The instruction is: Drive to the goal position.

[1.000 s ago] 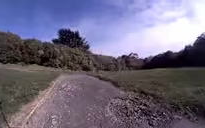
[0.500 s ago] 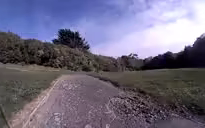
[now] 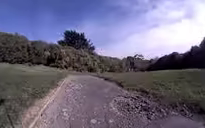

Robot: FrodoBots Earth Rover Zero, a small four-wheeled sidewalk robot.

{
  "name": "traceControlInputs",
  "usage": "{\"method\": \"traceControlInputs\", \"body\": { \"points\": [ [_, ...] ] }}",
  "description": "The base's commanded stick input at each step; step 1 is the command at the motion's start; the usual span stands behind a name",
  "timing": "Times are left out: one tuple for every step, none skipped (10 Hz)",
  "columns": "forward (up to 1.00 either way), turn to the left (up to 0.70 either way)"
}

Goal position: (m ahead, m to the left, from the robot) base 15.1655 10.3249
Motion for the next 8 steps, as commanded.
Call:
{"method": "traceControlInputs", "body": {
  "points": [
    [0.00,0.45],
    [0.00,0.23],
    [0.00,0.00],
    [0.00,0.00],
    [0.00,0.00],
    [0.00,0.00],
    [0.00,0.00],
    [0.00,0.00]
  ]
}}
